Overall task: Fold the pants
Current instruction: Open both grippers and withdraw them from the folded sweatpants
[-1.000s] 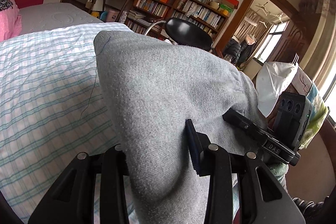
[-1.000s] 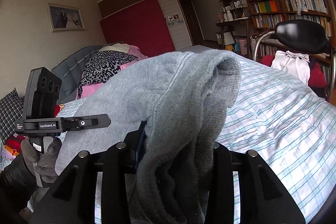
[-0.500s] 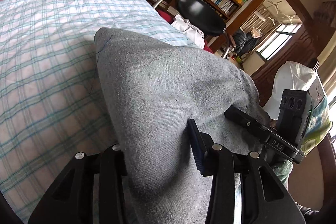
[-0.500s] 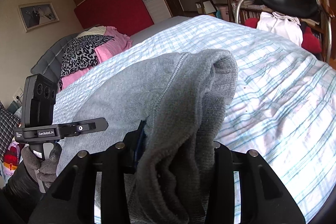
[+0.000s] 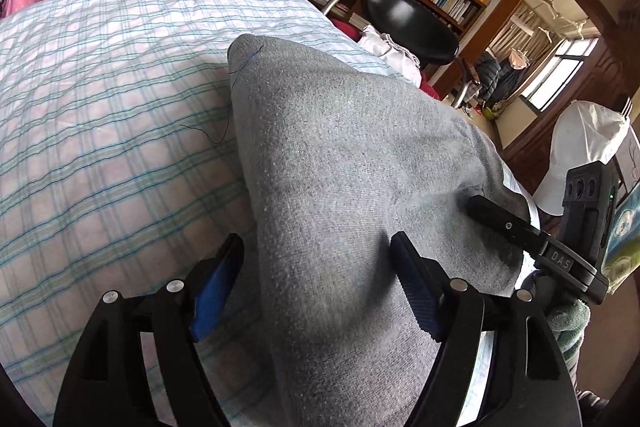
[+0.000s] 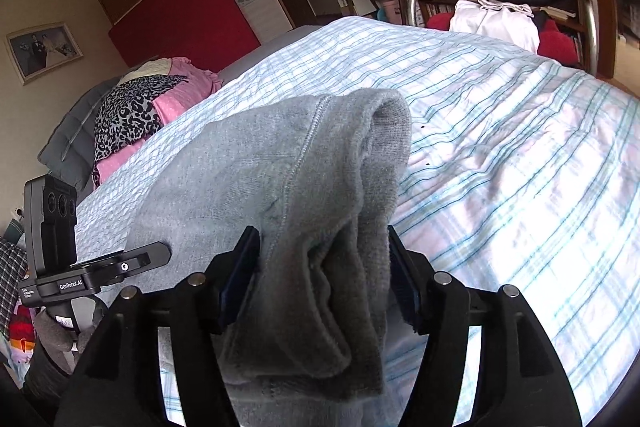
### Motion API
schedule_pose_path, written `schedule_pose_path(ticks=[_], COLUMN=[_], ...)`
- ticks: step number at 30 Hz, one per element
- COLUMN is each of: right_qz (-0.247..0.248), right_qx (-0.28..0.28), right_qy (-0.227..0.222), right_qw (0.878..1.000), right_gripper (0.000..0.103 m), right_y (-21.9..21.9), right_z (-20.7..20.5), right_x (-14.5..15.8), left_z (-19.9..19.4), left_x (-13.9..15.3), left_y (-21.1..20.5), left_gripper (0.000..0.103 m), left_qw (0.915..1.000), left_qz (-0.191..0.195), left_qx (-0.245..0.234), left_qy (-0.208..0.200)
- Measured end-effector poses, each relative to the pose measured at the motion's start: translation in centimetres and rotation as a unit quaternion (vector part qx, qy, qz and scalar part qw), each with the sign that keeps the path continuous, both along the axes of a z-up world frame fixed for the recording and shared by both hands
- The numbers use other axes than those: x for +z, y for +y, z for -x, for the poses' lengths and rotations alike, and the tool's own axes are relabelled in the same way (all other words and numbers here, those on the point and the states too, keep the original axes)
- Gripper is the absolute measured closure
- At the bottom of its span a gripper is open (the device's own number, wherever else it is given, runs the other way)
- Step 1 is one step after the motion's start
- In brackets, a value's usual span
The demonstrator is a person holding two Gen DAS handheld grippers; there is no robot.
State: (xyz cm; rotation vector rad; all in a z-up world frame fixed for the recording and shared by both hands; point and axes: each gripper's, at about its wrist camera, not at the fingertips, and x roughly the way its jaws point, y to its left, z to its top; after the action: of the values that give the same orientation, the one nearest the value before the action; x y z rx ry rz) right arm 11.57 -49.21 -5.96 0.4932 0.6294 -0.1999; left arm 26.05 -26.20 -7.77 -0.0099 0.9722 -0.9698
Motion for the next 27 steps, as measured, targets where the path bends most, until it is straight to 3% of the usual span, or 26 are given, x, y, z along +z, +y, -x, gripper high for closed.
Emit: schedule_pose_path(ticks=[6, 11, 19, 27], right_qz=[0.076, 0.110, 0.148, 0.163], right_qx=[-0.027, -0.031, -0.023, -0.014], right_qy=[-0.028, -0.034, -0.031, -0.032], right_qw=[0.996, 0.993, 0.988, 0.986], right_gripper=[0.026, 0.022, 0.016, 0.016], right_y=[3.2, 5.9, 8.9, 10.4], right_z=[3.5, 5.5, 6.5, 6.4], right_x=[1.5, 1.5, 1.7, 2.2], left_z=[4.5, 7.9, 9.1, 10.3], left_x=[1.4, 2.3, 3.1, 3.0], left_y=[0.5, 0.8, 0.9, 1.5], left_gripper=[0.021, 0.012, 0.005, 0.005], left_qw=[0.9914, 0.9815, 0.9761, 0.9745], left_qz=[-0.047, -0.057, -0.069, -0.087], left_qx=[0.032, 0.038, 0.071, 0.068], left_qy=[-0.118, -0.179, -0.193, -0.195])
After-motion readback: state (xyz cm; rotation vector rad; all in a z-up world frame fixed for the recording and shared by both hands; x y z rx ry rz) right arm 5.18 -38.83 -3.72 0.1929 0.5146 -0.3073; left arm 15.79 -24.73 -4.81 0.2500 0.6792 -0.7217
